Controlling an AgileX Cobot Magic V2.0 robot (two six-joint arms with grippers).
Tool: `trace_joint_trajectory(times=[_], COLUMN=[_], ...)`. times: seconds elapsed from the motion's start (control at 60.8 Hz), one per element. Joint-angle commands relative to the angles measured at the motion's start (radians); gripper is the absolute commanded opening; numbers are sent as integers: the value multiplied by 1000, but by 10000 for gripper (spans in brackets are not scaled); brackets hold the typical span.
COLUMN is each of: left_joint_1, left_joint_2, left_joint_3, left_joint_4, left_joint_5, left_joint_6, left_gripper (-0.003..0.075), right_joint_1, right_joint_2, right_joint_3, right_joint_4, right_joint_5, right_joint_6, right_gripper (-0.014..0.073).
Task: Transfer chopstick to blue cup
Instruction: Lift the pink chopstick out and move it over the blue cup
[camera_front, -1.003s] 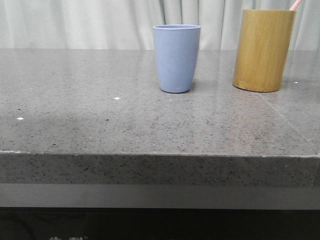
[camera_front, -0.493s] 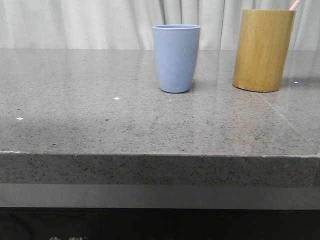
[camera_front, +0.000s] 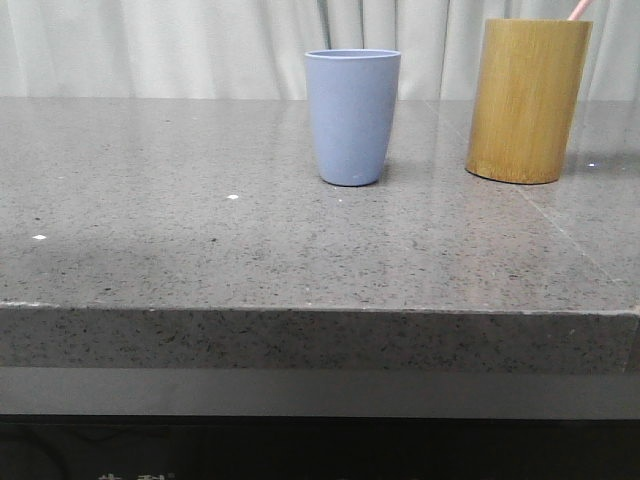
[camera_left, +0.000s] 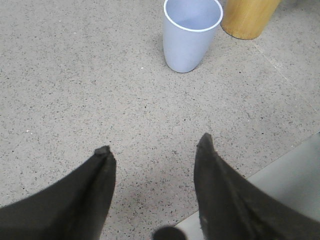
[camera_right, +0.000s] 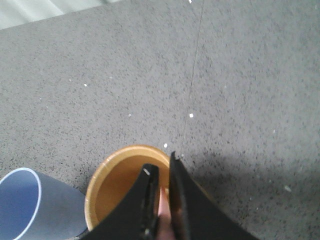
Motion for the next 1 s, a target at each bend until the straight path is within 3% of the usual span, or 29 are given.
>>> trace_joint_trajectory(times=[0.0,0.247,0.428,0.674,0.872,0.987], left_joint_1=[2,2,2,2,2,2], left_joint_2=[-18,-18,-18,-18,-18,-18], left_joint_3=[-25,-25,-25,-25,-25,-25], left_joint_4=[-16,-16,-16,-16,-16,-16], left_joint_5=[-72,-72,-72,-89,-98,-100], left_joint_6=[2,2,2,2,2,2], left_gripper=[367,367,367,367,367,367], right_joint_1=[-7,13,84,303,470,507], right_joint_2=[-40,-68,-106,-92,-2,65], right_joint_3=[-86,-352,-516,-531,-531,-531], right_joint_4=[0,-99,-100,-110,-276,-330], right_joint_5=[-6,153,208,235,225,226], right_joint_6=[-19,-19,-19,-65,-81,-81], right_gripper=[-112,-112,-112,-112,-112,-112])
